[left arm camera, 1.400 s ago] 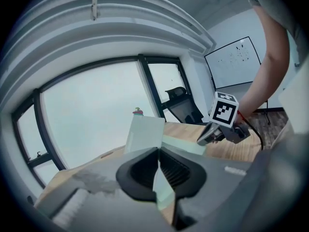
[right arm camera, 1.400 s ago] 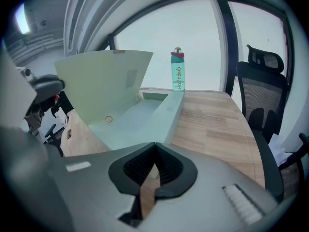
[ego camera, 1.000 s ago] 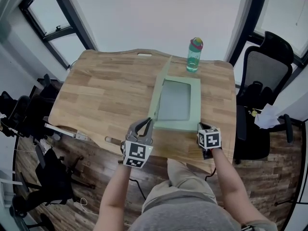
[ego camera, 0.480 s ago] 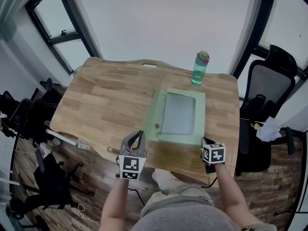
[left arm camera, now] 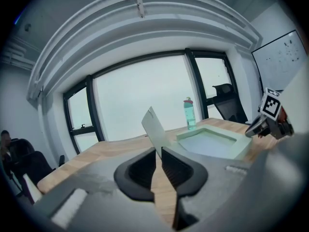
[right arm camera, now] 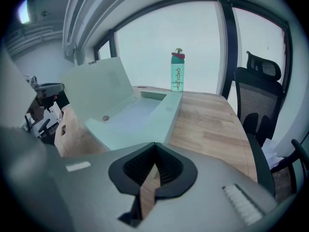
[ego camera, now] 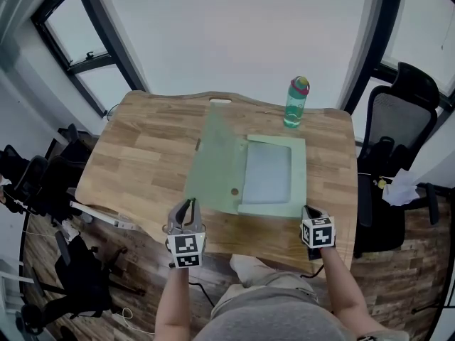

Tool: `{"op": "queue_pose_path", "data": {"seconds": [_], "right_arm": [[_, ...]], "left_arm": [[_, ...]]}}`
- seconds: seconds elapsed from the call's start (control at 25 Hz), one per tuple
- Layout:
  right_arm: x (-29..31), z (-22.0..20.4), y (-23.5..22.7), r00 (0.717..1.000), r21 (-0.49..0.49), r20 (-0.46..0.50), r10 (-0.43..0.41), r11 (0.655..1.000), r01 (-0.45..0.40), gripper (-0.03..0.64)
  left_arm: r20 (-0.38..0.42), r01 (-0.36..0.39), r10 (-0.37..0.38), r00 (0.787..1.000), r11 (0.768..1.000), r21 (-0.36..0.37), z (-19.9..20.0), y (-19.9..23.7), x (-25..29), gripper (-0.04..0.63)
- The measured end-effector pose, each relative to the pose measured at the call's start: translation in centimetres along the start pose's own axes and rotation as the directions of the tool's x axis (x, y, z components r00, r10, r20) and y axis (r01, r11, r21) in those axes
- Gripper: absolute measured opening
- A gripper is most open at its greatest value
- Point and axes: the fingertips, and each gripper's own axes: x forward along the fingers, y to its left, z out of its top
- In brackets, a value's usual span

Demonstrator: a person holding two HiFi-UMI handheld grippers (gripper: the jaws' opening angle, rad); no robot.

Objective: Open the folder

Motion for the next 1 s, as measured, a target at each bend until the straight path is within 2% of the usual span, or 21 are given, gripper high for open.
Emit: {"op": "queue_pose_path", "data": {"seconds": [0.16,0.32,0.84,1.0], "right_arm": [[-0.1,0.0,-0.3,1.000,0.024,0.014,-0.014,1.000,0.014,0.002],[0.0,-0.1,-0.3,1.000,0.076,0.004,-0.002,0.997,0.002,0.002],[0.0,-0.1,-0.5,0.999,0.096,-0.008,-0.043,0.994,0.043,0.002],[0.0,-0.1,-0.4,0.999,0.104,-0.012,-0.052,0.993,0.053,0.002]], "left_arm": [[-0.054,-0.045,0.041,0.998,0.996,-0.075,-2.1,1.8,0.7,0.052],[-0.106,-0.093,0.077,0.991,0.983,-0.159,-4.3,3.6,1.4,0.057],[-0.242,-0.190,0.119,0.963,0.937,-0.294,-11.3,6.5,3.8,0.110],[-0.287,-0.226,0.127,0.950,0.911,-0.345,-13.3,7.3,4.5,0.127]]}}
